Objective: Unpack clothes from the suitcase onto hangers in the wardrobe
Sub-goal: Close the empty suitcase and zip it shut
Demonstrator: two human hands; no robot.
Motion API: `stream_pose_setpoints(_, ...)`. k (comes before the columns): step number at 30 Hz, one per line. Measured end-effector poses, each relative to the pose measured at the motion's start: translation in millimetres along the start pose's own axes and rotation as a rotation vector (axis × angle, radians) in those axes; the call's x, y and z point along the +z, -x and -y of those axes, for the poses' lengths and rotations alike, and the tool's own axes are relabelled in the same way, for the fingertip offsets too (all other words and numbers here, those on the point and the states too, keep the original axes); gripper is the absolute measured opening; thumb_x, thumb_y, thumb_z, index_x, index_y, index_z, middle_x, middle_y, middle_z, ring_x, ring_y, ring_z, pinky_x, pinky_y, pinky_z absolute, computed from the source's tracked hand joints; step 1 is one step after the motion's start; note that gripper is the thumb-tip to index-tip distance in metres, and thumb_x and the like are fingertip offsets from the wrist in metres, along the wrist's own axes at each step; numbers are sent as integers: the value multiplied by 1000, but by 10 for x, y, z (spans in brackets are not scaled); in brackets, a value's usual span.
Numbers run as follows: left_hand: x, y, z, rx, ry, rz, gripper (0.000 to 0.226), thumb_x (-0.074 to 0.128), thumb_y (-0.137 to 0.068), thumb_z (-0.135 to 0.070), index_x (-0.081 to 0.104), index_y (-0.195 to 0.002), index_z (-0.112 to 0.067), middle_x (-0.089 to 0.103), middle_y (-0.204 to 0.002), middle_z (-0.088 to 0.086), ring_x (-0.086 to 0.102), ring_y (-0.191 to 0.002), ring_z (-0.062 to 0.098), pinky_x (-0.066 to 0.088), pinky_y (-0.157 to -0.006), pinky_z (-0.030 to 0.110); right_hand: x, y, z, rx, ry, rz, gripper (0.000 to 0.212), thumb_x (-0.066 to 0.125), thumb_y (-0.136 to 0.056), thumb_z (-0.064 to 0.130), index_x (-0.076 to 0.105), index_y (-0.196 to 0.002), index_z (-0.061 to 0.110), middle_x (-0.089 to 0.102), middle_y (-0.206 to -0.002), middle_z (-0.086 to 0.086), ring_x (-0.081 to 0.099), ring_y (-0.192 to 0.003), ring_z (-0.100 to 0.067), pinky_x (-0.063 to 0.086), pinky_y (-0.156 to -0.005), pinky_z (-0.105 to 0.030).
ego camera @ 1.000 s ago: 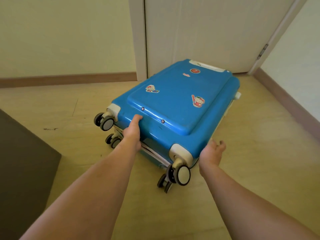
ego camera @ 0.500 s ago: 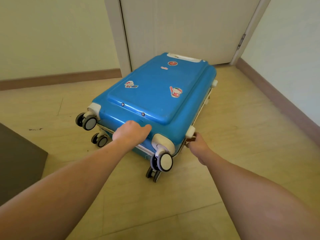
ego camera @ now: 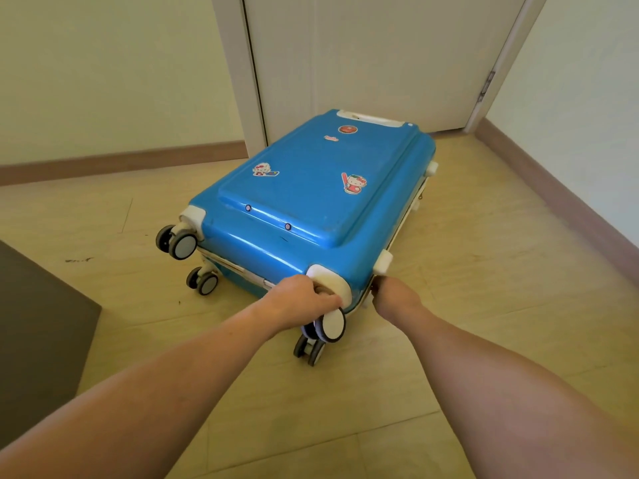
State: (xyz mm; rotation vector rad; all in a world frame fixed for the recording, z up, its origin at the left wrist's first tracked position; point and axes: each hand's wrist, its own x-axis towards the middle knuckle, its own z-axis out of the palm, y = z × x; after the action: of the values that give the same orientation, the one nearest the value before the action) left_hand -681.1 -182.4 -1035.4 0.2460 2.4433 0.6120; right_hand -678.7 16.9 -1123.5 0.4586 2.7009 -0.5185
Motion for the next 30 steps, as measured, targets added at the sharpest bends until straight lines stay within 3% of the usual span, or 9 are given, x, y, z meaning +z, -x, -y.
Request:
stream_pose_setpoints(3, -250, -48, -2, -26, 80, -175, 34, 58, -85, -40, 63, -80, -7, 65, -67, 4, 52, -58, 14, 43, -53, 25, -38, 32, -15, 14, 89, -17, 28, 46, -91, 13, 60, -115, 14, 64, -114, -7, 61, -106, -29, 48, -79, -33)
stream_pose_setpoints(6, -564, -120, -17, -87, 299, -192, 36, 56, -84, -39, 58, -95, -5, 70, -83, 14, 61, -61, 22, 54, -63, 27, -58, 109, -17, 12, 131, -9, 27, 45, -90, 12, 61, -113, 12, 64, -113, -9, 61, -105, -30, 48, -82, -34)
stream_pose_setpoints(10, -459, -72, -46, -110, 113, -178, 44, 57, -75, -55, 52, -76, -11, 56, -75, 6, 51, -65, 20, 42, -60, 29, -90, 200, 34, -34, 218, -23, 28, 45, -90, 10, 59, -114, 11, 64, -114, -9, 61, -106, -30, 48, -82, -35)
stream_pose_setpoints(12, -318, 12, -88, -124, 119, -12, 49, 55, -79, -64, 56, -77, -15, 60, -81, 6, 56, -71, 18, 45, -65, 30, -99, 237, 62, -51, 256, -37, 26, 45, -90, 10, 60, -112, 11, 65, -112, -10, 62, -104, -30, 48, -80, -35)
stream_pose_setpoints(14, -113, 89, -66, -88, -37, 162, 53, 54, -80, -70, 65, -72, -19, 63, -82, 3, 57, -74, 14, 43, -64, 28, -82, 279, 87, -68, 279, -44, 26, 46, -89, 11, 60, -111, 11, 65, -110, -10, 62, -104, -31, 48, -79, -35)
stream_pose_setpoints(16, 66, 72, 2, -25, -131, 91, 44, 63, -77, -62, 63, -67, -19, 63, -76, 0, 61, -76, 14, 41, -58, 26, -51, 317, 99, -91, 303, -39, 28, 46, -89, 11, 59, -114, 12, 65, -112, -9, 61, -106, -30, 49, -82, -36)
stream_pose_setpoints(19, 94, 64, 12, 7, -88, -40, 34, 67, -75, -46, 52, -69, -17, 59, -64, -2, 58, -63, 12, 39, -48, 23, 20, 403, 98, -172, 372, -24, 30, 45, -90, 13, 56, -118, 12, 65, -114, -8, 61, -106, -29, 48, -81, -35)
stream_pose_setpoints(24, -31, 79, -21, 31, -36, -61, 34, 67, -73, -46, 56, -74, -14, 68, -62, -2, 68, -60, 12, 45, -48, 21, 233, 663, 168, -333, 331, -102, 24, 45, -94, 17, 53, -116, 11, 68, -103, -8, 65, -96, -28, 44, -71, -33)
stream_pose_setpoints(30, -92, 39, 47, 82, -108, -27, 35, 70, -73, -44, 52, -65, -15, 55, -62, -2, 52, -55, 11, 35, -46, 21, 453, 783, 185, -253, 143, -149, 20, 43, -98, 19, 52, -113, 11, 67, -97, -8, 65, -90, -29, 38, -64, -31)
